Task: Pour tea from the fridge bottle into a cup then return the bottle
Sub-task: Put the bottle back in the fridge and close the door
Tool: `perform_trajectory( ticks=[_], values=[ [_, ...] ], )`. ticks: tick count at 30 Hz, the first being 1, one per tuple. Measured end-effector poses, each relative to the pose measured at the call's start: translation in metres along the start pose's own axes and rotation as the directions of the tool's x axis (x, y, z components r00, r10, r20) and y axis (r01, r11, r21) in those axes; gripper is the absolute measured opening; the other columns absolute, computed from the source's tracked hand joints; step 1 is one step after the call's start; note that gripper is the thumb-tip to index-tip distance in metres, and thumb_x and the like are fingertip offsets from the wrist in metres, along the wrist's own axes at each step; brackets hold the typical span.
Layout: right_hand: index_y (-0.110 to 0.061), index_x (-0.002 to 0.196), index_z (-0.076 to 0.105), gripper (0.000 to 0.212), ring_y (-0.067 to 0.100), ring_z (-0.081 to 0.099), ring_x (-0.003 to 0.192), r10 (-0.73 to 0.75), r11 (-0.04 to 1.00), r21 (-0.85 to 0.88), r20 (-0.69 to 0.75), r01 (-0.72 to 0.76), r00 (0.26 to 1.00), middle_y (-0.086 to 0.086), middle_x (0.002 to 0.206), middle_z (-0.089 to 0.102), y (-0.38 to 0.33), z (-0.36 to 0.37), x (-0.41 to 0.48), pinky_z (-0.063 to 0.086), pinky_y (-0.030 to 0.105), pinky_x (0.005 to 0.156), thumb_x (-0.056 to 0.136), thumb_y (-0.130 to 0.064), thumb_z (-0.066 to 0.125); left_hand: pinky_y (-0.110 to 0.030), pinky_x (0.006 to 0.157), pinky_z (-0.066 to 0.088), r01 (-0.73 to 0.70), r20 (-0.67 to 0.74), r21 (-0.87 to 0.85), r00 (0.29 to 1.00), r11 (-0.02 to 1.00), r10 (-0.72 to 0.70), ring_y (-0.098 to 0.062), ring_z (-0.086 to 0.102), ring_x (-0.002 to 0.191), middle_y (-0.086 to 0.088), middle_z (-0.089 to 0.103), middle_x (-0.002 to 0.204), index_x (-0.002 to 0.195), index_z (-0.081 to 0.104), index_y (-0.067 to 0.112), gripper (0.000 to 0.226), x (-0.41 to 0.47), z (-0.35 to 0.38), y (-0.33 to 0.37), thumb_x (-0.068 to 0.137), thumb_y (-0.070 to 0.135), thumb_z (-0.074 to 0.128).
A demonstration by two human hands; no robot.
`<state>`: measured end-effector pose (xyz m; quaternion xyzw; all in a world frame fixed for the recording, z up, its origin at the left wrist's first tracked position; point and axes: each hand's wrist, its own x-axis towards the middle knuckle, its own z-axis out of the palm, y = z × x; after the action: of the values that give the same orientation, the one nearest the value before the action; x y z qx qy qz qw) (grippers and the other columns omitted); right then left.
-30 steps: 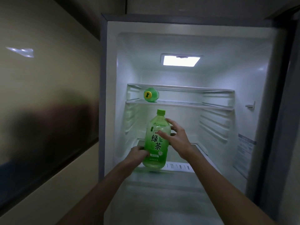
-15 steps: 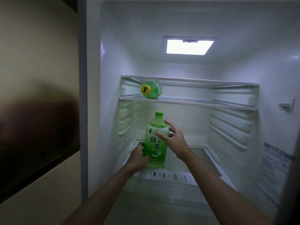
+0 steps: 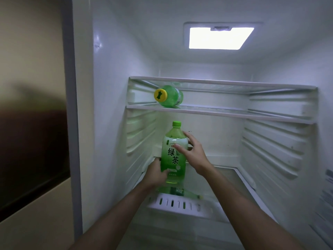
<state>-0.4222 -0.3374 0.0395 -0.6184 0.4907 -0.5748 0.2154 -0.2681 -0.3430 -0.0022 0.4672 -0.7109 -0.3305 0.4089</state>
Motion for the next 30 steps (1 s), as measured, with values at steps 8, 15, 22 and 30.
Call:
perform_trajectory(
  ticks=[8,15,22,30],
  values=[
    [-0.034,0.152,0.024,0.081,0.023,0.051,0.127,0.090,0.992,-0.099,0.056,-0.084,0.994,0.006,0.148,0.043,-0.002,0.000,0.001,0.048,0.048,0.103,0.086,-0.040,0.071,-0.031,0.084,0.047,0.043,-0.037,0.077,0.999,0.996,-0.041,-0.025,0.059,0.116,-0.008,0.061,0.128,0.138,0.030,0.008,0.055,0.001,0.003,0.005,0.092,0.008,0.059],
    [-0.018,0.157,0.000,0.093,0.027,0.034,0.142,0.138,0.878,-0.468,0.051,-0.098,0.989,0.012,0.157,0.030,-0.024,-0.008,-0.027,0.033,0.040,0.113,0.092,-0.041,0.063,-0.040,0.090,0.044,-0.039,-0.106,0.220,0.992,0.975,0.064,-0.032,0.050,0.117,-0.020,0.045,0.134,0.152,0.005,0.007,0.077,-0.019,-0.003,0.018,0.093,0.025,0.051],
    [-0.023,0.156,0.001,0.067,0.035,0.034,0.135,0.163,0.624,-0.770,-0.038,-0.133,0.986,0.016,0.150,0.035,-0.042,-0.003,-0.092,0.036,0.053,0.107,0.102,-0.043,0.034,-0.045,0.115,0.021,-0.183,0.031,0.536,0.980,0.824,0.197,-0.036,0.013,0.144,-0.018,0.008,0.158,0.153,0.000,0.008,0.072,-0.072,-0.015,0.027,0.099,0.041,0.034],
    [-0.027,0.156,-0.004,0.064,0.035,0.024,0.142,0.258,0.423,-0.891,-0.057,-0.166,0.965,0.013,0.158,0.021,-0.072,0.010,-0.182,0.032,0.056,0.109,0.103,-0.044,0.027,-0.048,0.119,0.014,-0.268,0.163,0.662,0.963,0.700,0.214,-0.038,0.006,0.146,-0.020,0.001,0.160,0.154,0.002,0.007,0.073,-0.144,-0.034,0.018,0.098,0.043,0.032]
  ],
)
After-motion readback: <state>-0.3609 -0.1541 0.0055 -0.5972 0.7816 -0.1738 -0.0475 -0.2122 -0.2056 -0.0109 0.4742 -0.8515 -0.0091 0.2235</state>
